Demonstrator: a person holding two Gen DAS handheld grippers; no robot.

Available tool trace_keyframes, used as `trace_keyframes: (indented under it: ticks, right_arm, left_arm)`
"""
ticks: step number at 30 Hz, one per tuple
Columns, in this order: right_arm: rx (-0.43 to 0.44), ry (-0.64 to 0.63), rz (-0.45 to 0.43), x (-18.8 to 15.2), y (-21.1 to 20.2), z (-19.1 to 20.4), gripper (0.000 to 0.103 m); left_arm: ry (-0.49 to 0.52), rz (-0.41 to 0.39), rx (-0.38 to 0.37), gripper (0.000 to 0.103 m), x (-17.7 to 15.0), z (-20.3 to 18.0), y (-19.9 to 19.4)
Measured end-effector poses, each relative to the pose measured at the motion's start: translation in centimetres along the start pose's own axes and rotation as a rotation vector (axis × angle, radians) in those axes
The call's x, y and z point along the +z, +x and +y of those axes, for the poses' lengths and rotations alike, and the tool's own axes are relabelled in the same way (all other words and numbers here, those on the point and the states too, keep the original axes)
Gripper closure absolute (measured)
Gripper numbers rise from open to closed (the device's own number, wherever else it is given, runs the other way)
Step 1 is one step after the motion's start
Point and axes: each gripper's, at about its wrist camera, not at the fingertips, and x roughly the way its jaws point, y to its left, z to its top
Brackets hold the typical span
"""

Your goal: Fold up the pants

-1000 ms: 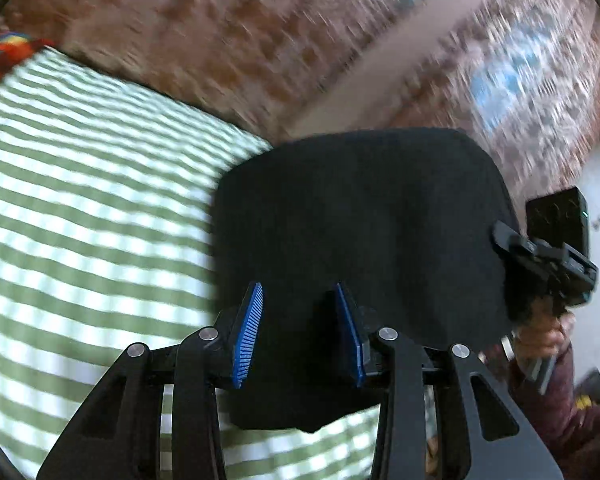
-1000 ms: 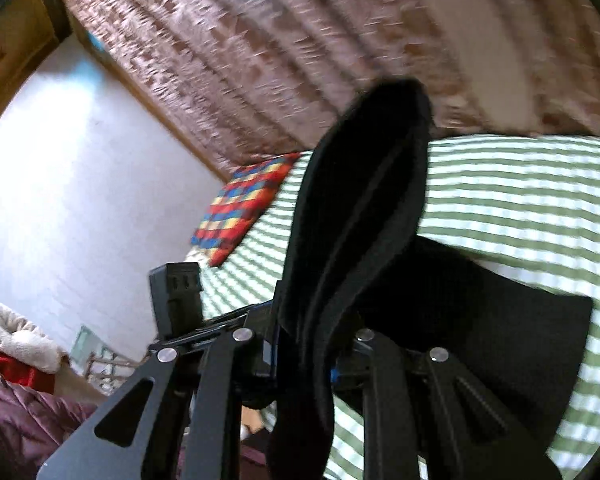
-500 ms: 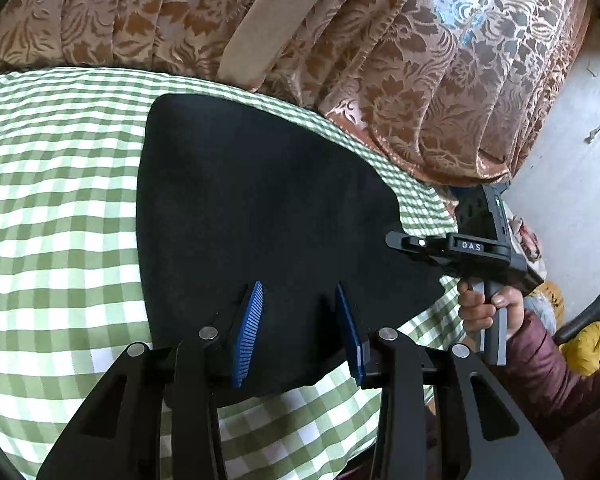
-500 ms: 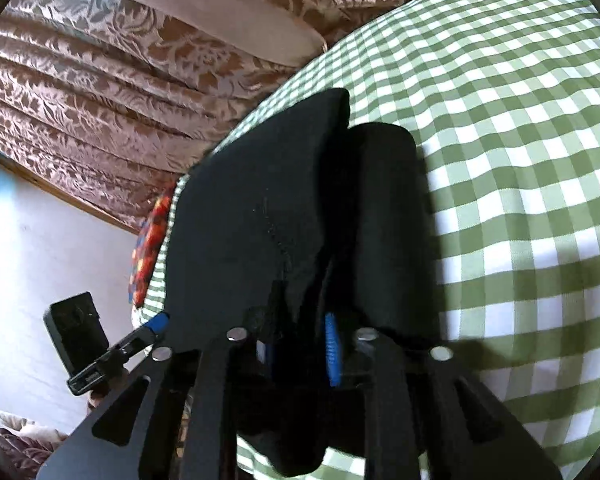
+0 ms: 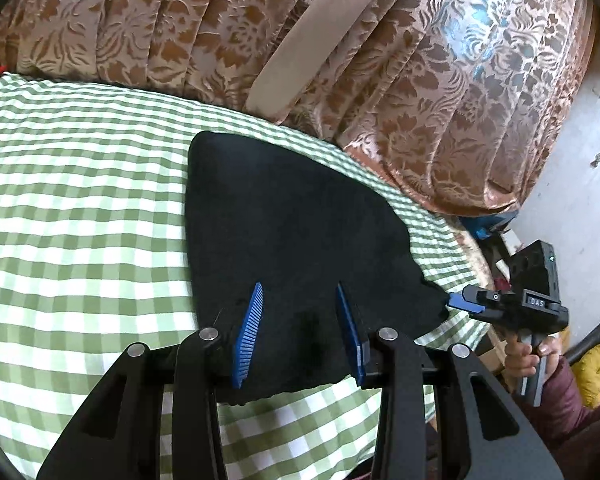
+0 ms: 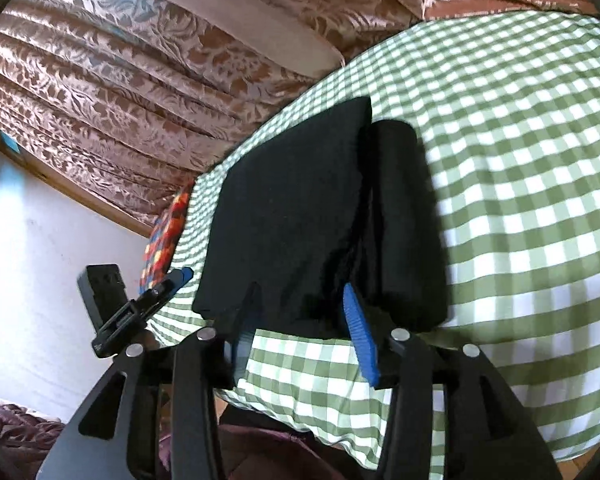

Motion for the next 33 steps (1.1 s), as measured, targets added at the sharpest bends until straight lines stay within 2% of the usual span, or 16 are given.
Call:
trace_keyframes:
  ticks: [1, 2, 4, 8, 10, 11, 12, 15, 18, 19, 20, 21, 23, 25, 29, 33]
  right_arm:
    - [-0.02, -0.006, 0.005, 0.0, 0.6, 0.1, 0.075]
    - [-0.065, -0.028, 0.009, 0.1, 1.3, 0.3, 0.096]
    - [-0.117, -0.066, 0.006, 0.0, 1.4, 0.9, 0.097]
    - [-0.164, -0.137, -0.034, -0.4, -0.8, 1.6, 0.097]
    - [-0.267, -0.14, -0.011, -1.0, 0.0, 0.2, 0.098]
    - [-0.282, -0.124, 0.005, -1.2, 0.8, -0.7, 0.098]
    - [-0.275, -0.107, 0.013, -1.5, 1.7, -1.8, 0.098]
    - [-0.253, -0.097, 0.003, -1.6, 1.6, -2.1, 0.097]
    - [-0.253, -0.136, 0.016, -1.1, 0.9, -1.0, 0.091]
    - [-0.253, -0.144, 0.004, -0.8, 0.4, -0.6, 0.081]
    - [-0.26, -0.152, -0.021, -0.5, 0.0, 0.0, 0.065]
    - [-0.256, -0.16, -0.053, 0.1, -0.3, 0.7, 0.062]
    - [-0.242, -0.185, -0.094, 1.2, -0.4, 1.9, 0.062]
    - [-0.237, -0.208, -0.122, 2.7, 0.5, 3.3, 0.062]
    - [-0.238, -0.232, -0.124, 4.9, 3.8, 5.6, 0.052]
    - [-0.277, -0.211, -0.119, 6.7, 6.8, 5.6, 0.05]
  left_arm:
    - [0.008, 0.008, 0.004, 0.067, -0.1, -0.2, 0.2]
    - [0.023, 0.015, 0.01, 0.067, -0.2, -0.6, 0.5]
    - [0.049, 0.014, 0.023, 0.067, -0.4, -1.1, 0.6]
    - [0.1, -0.008, 0.002, 0.067, -0.5, -2.2, -0.3]
    - [0.11, 0.034, 0.009, 0.067, -1.0, -2.3, 0.5]
    - [0.105, 0.065, 0.004, 0.067, -1.5, -2.1, 1.2]
    - [0.103, 0.1, 0.008, 0.067, -2.2, -2.0, 2.2]
    - [0.121, 0.081, 0.044, 0.067, -2.7, -2.6, 2.5]
    - [0.103, 0.06, 0.046, 0.067, -2.0, -2.6, 1.7]
    - [0.109, 0.053, 0.056, 0.067, -1.7, -2.6, 1.4]
    - [0.118, 0.04, 0.076, 0.067, -1.4, -2.7, 1.1]
    - [0.124, 0.024, 0.093, 0.067, -1.1, -2.8, 0.8]
    - [0.129, -0.001, 0.115, 0.067, -0.4, -2.9, 0.4]
    - [0.146, -0.022, 0.177, 0.067, 0.1, -3.0, 0.2]
    - [0.163, -0.037, 0.265, 0.067, 1.3, -3.1, 0.7]
    - [0.158, -0.041, 0.324, 0.067, 2.1, -2.9, 1.4]
